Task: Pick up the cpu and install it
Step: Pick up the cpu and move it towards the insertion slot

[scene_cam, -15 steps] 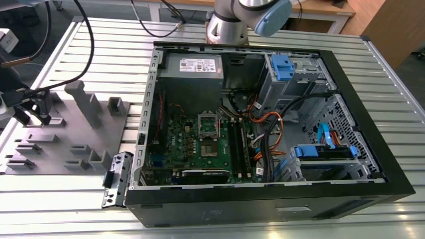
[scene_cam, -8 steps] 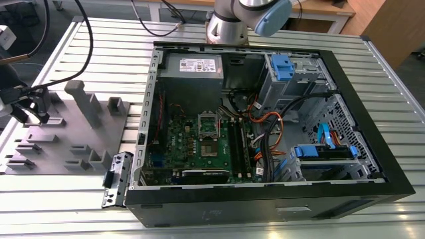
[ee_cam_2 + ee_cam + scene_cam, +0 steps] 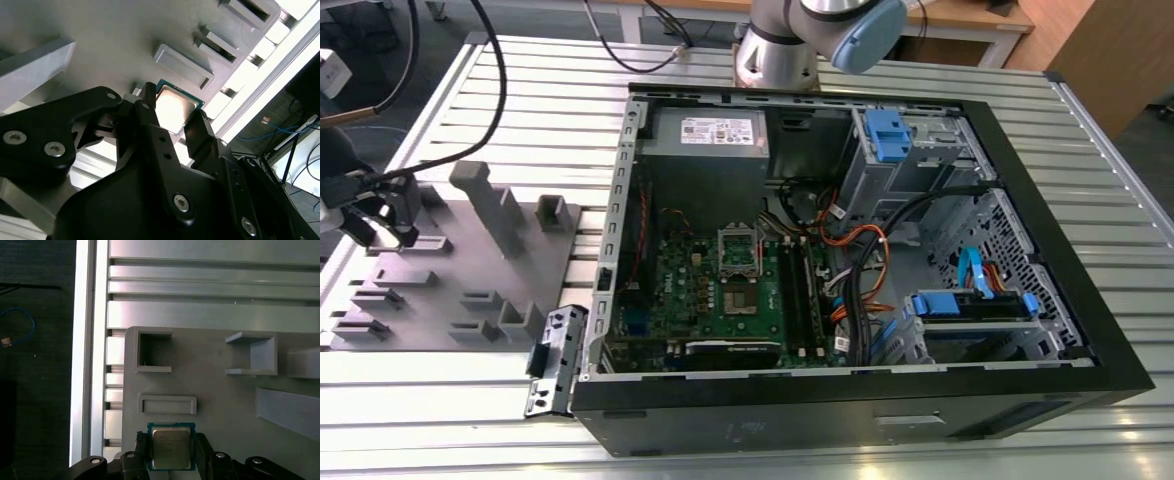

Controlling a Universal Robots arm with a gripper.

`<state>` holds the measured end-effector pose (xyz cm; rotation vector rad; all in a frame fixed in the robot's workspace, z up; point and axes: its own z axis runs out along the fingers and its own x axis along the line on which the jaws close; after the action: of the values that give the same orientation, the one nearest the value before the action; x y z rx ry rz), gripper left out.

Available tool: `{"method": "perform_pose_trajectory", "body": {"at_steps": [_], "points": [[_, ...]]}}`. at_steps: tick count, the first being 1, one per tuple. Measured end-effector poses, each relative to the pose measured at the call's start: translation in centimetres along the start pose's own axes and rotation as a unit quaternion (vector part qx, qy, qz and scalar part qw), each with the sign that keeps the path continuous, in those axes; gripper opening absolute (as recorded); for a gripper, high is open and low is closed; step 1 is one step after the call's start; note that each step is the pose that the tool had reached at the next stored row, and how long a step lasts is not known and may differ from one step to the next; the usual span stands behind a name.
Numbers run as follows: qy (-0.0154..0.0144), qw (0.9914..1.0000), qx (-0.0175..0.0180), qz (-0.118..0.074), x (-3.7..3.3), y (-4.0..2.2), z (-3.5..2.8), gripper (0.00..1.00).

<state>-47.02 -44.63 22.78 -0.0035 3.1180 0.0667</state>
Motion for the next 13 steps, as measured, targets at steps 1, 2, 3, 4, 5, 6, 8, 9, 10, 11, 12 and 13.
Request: {"method": "perform_pose_trajectory", "body": {"at_steps": [1, 2, 3, 4, 5, 6, 8, 9, 10, 11, 12, 13], "points": [[-0.0001, 1.0, -0.0001, 0.0, -0.01, 0.01, -0.12, 0.47], [-0.0001, 1.0, -0.0001, 0.0, -0.01, 0.02, -0.32, 0.47], [-0.0002, 1.0, -0.0001, 0.0, -0.02, 0.03, -0.52, 0.47], [-0.0002, 1.0, -0.0001, 0.0, -0.02, 0.03, -0.72, 0.47], [-0.0002, 1.0, -0.0001, 0.0, -0.02, 0.04, -0.91, 0.47], [-0.0002, 1.0, -0.0001, 0.0, -0.03, 0.05, -1.13, 0.47], [-0.0001, 1.0, -0.0001, 0.0, -0.04, 0.07, -1.65, 0.47], [-0.0002, 1.0, -0.0001, 0.0, -0.05, 0.08, -1.9, 0.47], [-0.0002, 1.0, -0.0001, 0.0, -0.05, 0.09, -2.15, 0.47], [-0.0001, 1.0, -0.0001, 0.0, -0.06, 0.1, -2.43, 0.47], [-0.0001, 1.0, -0.0001, 0.0, -0.06, 0.12, -2.72, 0.47], [-0.0002, 1.0, -0.0001, 0.0, -0.07, 0.13, -2.96, 0.47]]}}
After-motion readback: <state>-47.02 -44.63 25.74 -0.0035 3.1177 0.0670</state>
